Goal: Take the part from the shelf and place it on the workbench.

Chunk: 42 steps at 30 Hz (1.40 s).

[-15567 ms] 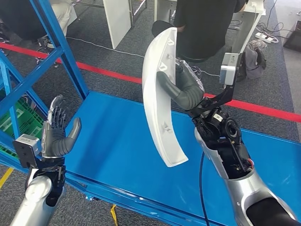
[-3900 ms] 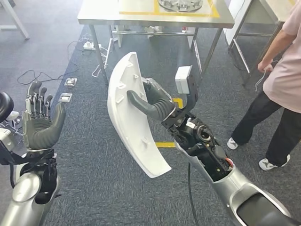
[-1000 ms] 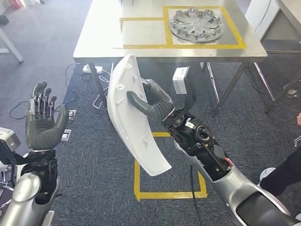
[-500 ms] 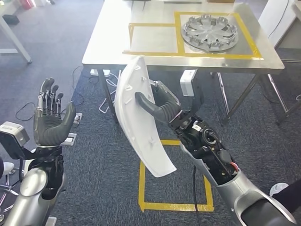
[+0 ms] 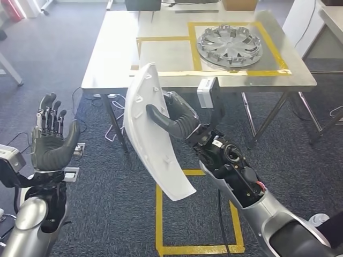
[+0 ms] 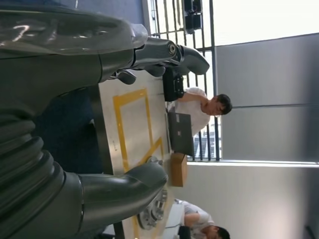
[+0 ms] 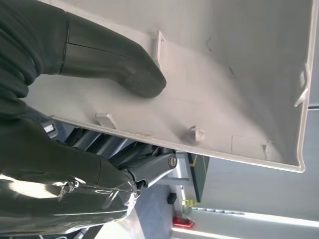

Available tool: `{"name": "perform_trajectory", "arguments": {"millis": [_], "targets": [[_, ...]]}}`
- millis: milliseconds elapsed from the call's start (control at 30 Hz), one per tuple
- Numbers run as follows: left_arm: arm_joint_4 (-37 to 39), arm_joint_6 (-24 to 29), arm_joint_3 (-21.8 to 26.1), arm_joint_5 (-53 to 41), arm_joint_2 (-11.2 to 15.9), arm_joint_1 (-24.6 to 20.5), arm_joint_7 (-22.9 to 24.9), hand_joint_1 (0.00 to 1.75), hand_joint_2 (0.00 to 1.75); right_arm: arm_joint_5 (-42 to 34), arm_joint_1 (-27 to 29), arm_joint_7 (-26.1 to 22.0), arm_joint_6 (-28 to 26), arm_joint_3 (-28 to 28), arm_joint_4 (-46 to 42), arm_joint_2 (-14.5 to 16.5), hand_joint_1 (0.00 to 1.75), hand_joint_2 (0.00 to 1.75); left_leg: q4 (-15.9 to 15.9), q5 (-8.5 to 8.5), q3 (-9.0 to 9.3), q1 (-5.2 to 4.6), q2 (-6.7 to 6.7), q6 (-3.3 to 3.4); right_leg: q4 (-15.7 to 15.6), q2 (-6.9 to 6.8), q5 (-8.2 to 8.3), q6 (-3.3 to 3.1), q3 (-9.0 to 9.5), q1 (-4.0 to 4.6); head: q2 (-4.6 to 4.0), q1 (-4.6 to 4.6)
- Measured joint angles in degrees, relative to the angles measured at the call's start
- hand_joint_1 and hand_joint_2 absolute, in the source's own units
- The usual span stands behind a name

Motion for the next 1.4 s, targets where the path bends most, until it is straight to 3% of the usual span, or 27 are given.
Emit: {"name": "perform_trajectory", "arguments": {"millis": [100,133,233,267,300,333,400,467,567,633,733,767,800,833,933,1000,1067,1133,1233,1300,1333,1367,1400], "targets": [[0.0,-0.2,0.0,0.0,-0.1,-0.2,0.0,0.0,1.75,0.2,-0.3,0.0,-0.1,-0.1,0.0,0.0,1.75,1.75,-0.1,0.02,1.86,0.23,-0.13,0.88,3.1,-0.22,-0.88,0.91,-0.09,-0.09,0.0,0.42],[0.0,-0.3,0.0,-0.1,-0.1,-0.3,0.1,0.0,1.75,0.4,-0.5,-0.1,-0.1,-0.2,0.0,0.0,1.75,1.75,-0.1,-0.26,2.49,0.19,-0.1,1.11,5.6,-0.35,-1.81,1.21,-1.34,-0.17,0.0,0.61],[0.1,-0.3,0.0,-0.3,-0.2,-0.4,0.2,0.0,1.75,1.0,-0.9,-0.7,-0.1,-0.5,0.4,0.0,1.75,1.75,-0.1,-1.47,3.66,0.05,-0.11,1.48,15.7,-0.51,-6.25,1.86,-7.93,-0.36,-0.01,1.14],[0.1,-0.3,0.0,-0.3,-0.3,-0.3,0.2,0.0,1.75,1.2,-1.0,-1.0,-0.1,-0.5,0.7,0.0,1.75,1.75,-0.1,-1.95,4.12,0.03,-0.15,1.49,17.1,-0.51,-7.15,1.9,-9.54,-0.43,-0.01,1.34],[0.1,-0.3,0.0,-0.4,-0.3,-0.3,0.2,0.0,1.75,1.4,-1.1,-1.2,-0.1,-0.7,1.0,0.0,1.75,1.75,-0.1,-2.45,4.68,0.01,-0.2,1.46,16.6,-0.51,-6.97,1.84,-10.3,-0.49,-0.01,1.58],[0.1,-0.3,0.0,-0.4,-0.3,-0.3,0.2,0.0,1.75,1.6,-1.4,-1.5,0.0,-0.8,1.3,0.0,1.75,1.75,0.0,-3.03,5.41,-0.02,-0.25,1.39,14.2,-0.52,-5.33,1.7,-10.13,-0.53,-0.01,1.86],[0.1,-0.3,0.0,-0.5,-0.3,-0.3,0.2,0.0,1.75,1.7,-2.1,-1.9,0.2,-1.1,2.0,0.0,1.75,1.75,0.1,-4.22,6.94,-0.11,-0.29,1.15,6.3,-0.52,1.14,1.26,-8.48,-0.48,-0.01,2.38],[0.2,-0.3,0.0,-0.5,-0.4,-0.3,0.2,0.0,1.75,1.8,-2.7,-2.2,0.4,-1.3,2.6,0.0,1.75,1.75,0.0,-5.08,7.76,-0.2,-0.35,0.75,1.0,-0.55,5.18,0.64,-7.13,-0.19,0.0,2.51],[0.2,-0.3,0.0,-0.6,-0.5,-0.3,0.2,0.0,1.75,1.8,-3.1,-2.4,0.4,-1.6,3.1,0.0,1.75,1.75,0.8,-5.54,7.77,-0.23,-0.37,-0.02,-0.2,-0.58,5.61,-0.34,-5.95,-0.09,0.0,2.42],[0.2,-0.3,0.0,-0.6,-0.5,-0.4,0.2,0.0,1.75,1.8,-3.4,-2.5,0.4,-1.7,3.2,0.0,1.75,1.75,4.7,-6.03,5.7,-0.21,-0.25,-0.5,-0.5,-0.56,5.42,-0.81,-5.02,-0.33,-0.01,2.23],[0.2,-0.3,0.0,-0.6,-0.5,-0.2,0.1,0.0,1.75,1.8,-3.6,-2.5,0.4,-1.8,3.5,0.0,1.75,1.75,16.1,-9.39,-2.09,0.03,-0.08,-1.18,-0.7,-0.52,4.32,-1.26,-3.74,-0.43,-0.01,1.39],[0.2,-0.3,0.0,-0.6,-0.5,-0.1,0.1,0.0,1.75,1.8,-3.5,-2.5,0.3,-1.8,3.7,0.0,1.75,1.75,18.4,-10.33,-4.18,0.08,-0.05,-1.26,-0.7,-0.49,3.82,-1.29,-3.21,-0.43,0.0,1.15],[0.2,-0.3,0.0,-0.6,-0.5,0.0,0.1,0.0,1.75,1.9,-3.5,-2.4,0.2,-1.8,3.8,0.0,1.75,1.75,18.5,-10.3,-5.25,0.09,-0.03,-1.24,-0.7,-0.44,3.31,-1.27,-2.59,-0.43,0.0,0.93],[0.2,-0.3,0.0,-0.6,-0.5,0.0,0.1,0.0,1.75,1.9,-3.4,-2.4,0.1,-1.8,3.9,0.0,1.75,1.75,16.4,-8.97,-5.11,0.07,-0.03,-1.12,-0.7,-0.4,2.75,-1.24,-1.86,-0.41,0.0,0.72],[0.2,-0.6,0.0,-0.6,-0.5,-0.1,0.2,0.0,1.75,2.2,-3.5,-2.4,-0.4,-1.8,4.1,0.0,1.75,1.75,3.6,-1.19,-0.74,-0.26,-0.01,-0.19,-0.6,-0.24,0.89,-0.86,0.25,-0.28,0.0,0.22],[0.2,-0.8,0.0,-0.6,-0.5,-0.2,0.2,0.0,1.75,2.8,-3.6,-2.6,-0.7,-1.9,4.4,0.0,1.75,1.75,-0.5,0.5,0.95,-0.51,-0.08,0.35,-0.6,-0.1,-0.02,-0.32,0.99,-0.09,0.0,-0.03],[0.2,-1.0,0.0,-0.6,-0.6,-0.3,0.3,0.0,1.75,3.6,-4.0,-3.1,-0.9,-2.1,4.8,0.0,1.75,1.75,-1.0,-0.01,1.83,-0.41,-0.15,0.76,-0.3,-0.07,-0.41,0.32,1.4,-0.02,0.0,0.06],[0.3,-1.3,0.0,-0.6,-0.7,-0.5,0.1,0.0,1.75,4.3,-5.0,-3.9,-0.9,-2.5,5.6,0.0,1.75,1.75,-1.2,-0.32,3.11,-0.24,-0.11,1.23,2.7,-0.22,-1.16,0.86,0.33,-0.14,0.0,0.33],[0.5,-1.8,0.0,-0.5,-1.0,-0.8,-0.1,0.0,1.75,5.0,-6.2,-4.8,-0.9,-3.1,7.1,-0.1,1.75,1.75,-1.2,-1.42,4.54,-0.18,-0.04,1.58,14.1,-0.39,-4.9,1.57,-6.64,-0.51,-0.01,0.79],[0.7,-2.0,0.0,-0.3,-1.1,-0.8,-0.3,0.0,1.75,5.1,-6.4,-5.1,-0.8,-3.5,8.1,-0.2,1.75,1.75,-1.2,-2.53,5.71,-0.12,-0.09,1.48,17.7,-0.45,-7.42,1.98,-10.55,-0.89,-0.01,1.14],[0.9,-2.1,0.0,-0.3,-1.1,-0.9,-0.4,0.0,1.75,5.2,-6.6,-5.2,-0.8,-3.7,8.6,-0.3,1.75,1.75,-1.2,-3.19,6.52,-0.08,-0.13,1.37,16.5,-0.5,-7.1,2.14,-11.17,-1.09,0.0,1.37],[1.0,-2.2,0.0,-0.1,-1.2,-0.9,-0.5,0.0,1.75,5.4,-6.9,-5.4,-0.8,-4.0,9.1,-0.4,1.75,1.75,-1.1,-3.9,7.44,-0.04,-0.18,1.21,13.5,-0.55,-5.13,2.3,-10.96,-1.29,0.0,1.62],[1.2,-2.3,0.0,0.0,-1.2,-0.9,-0.6,0.0,1.75,5.7,-7.3,-5.6,-0.9,-4.2,9.5,-0.5,1.75,1.75,-1.1,-4.64,8.23,-0.03,-0.19,1.02,9.5,-0.6,-1.58,2.46,-10.34,-1.49,0.0,1.91]]}}
